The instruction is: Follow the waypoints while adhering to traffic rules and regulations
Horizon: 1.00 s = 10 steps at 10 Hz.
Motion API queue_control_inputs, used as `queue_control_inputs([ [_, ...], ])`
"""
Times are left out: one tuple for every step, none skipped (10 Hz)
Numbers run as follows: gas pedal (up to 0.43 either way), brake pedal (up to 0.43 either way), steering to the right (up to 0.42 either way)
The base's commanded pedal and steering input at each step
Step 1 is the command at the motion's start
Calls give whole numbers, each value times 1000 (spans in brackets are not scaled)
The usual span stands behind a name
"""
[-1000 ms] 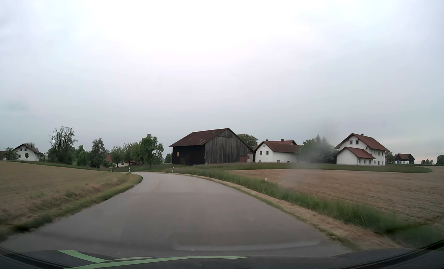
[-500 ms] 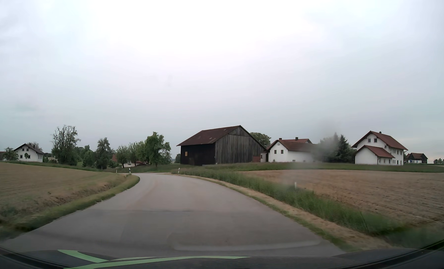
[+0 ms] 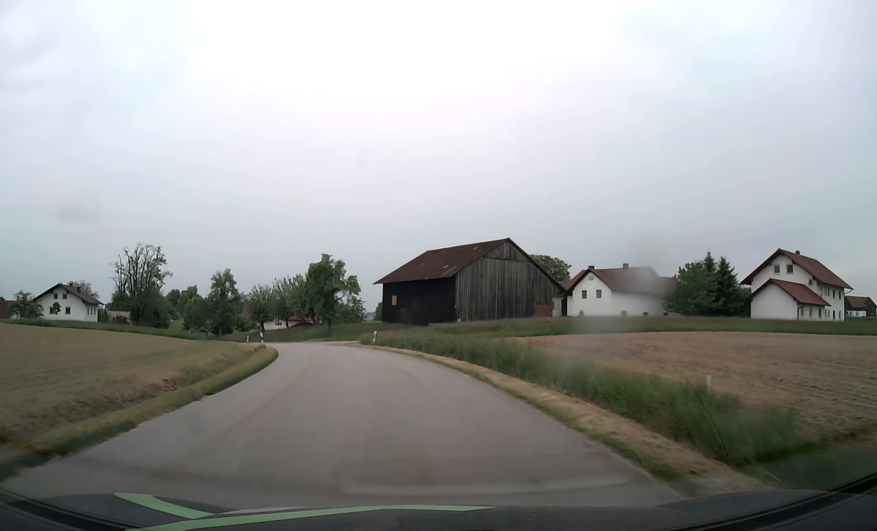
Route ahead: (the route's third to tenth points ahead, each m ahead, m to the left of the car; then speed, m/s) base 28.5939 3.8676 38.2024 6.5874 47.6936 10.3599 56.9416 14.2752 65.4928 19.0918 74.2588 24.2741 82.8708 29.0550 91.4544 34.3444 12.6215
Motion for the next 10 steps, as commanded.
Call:
queue_control_inputs([
  [287, 0, -44],
  [287, 0, -43],
  [287, 0, -43],
  [287, 0, -43],
  [287, 0, -43],
  [287, 0, -43],
  [287, 0, -43],
  [287, 0, -43],
  [287, 0, -43],
  [287, 0, -43],
])
